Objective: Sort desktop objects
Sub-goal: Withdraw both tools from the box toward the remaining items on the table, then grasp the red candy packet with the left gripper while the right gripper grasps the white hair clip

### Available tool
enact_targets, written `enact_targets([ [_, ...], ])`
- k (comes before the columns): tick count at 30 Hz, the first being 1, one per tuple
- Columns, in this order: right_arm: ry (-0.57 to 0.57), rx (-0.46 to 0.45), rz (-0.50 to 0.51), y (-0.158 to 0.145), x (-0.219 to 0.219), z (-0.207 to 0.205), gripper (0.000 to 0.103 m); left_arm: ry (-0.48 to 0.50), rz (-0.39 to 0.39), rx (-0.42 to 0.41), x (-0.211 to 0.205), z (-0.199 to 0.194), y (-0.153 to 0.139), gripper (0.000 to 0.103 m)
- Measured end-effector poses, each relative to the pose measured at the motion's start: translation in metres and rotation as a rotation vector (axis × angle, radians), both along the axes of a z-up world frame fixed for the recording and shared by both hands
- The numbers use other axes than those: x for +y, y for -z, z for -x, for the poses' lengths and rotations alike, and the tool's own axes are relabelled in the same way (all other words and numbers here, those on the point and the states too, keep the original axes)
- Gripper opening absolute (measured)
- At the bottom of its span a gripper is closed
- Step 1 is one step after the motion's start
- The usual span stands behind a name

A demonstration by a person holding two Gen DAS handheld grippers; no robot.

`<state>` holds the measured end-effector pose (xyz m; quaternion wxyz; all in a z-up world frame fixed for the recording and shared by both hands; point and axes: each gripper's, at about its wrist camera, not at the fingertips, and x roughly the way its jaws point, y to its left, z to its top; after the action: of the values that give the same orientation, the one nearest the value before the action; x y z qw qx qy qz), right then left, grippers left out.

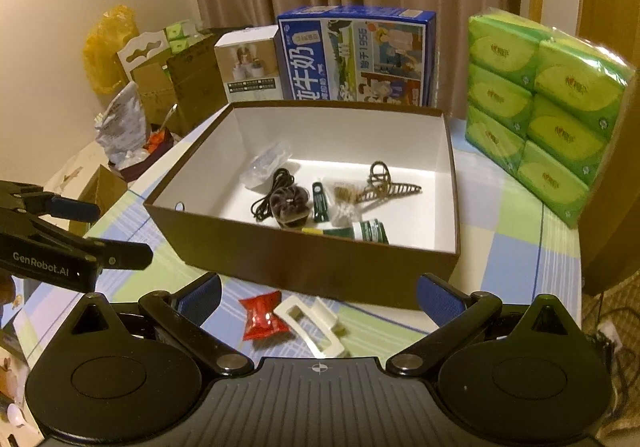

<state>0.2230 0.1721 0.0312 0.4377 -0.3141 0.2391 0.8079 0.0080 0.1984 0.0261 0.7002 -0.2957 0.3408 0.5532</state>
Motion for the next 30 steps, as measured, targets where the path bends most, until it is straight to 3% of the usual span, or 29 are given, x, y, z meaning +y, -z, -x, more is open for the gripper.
enact_targets([
  [30,0.031,-0.040,0.087,0.047,-0.025,-0.004,0.101,-0.024,0.074,0.007,-0.018,-0.004,0.038,0.097],
])
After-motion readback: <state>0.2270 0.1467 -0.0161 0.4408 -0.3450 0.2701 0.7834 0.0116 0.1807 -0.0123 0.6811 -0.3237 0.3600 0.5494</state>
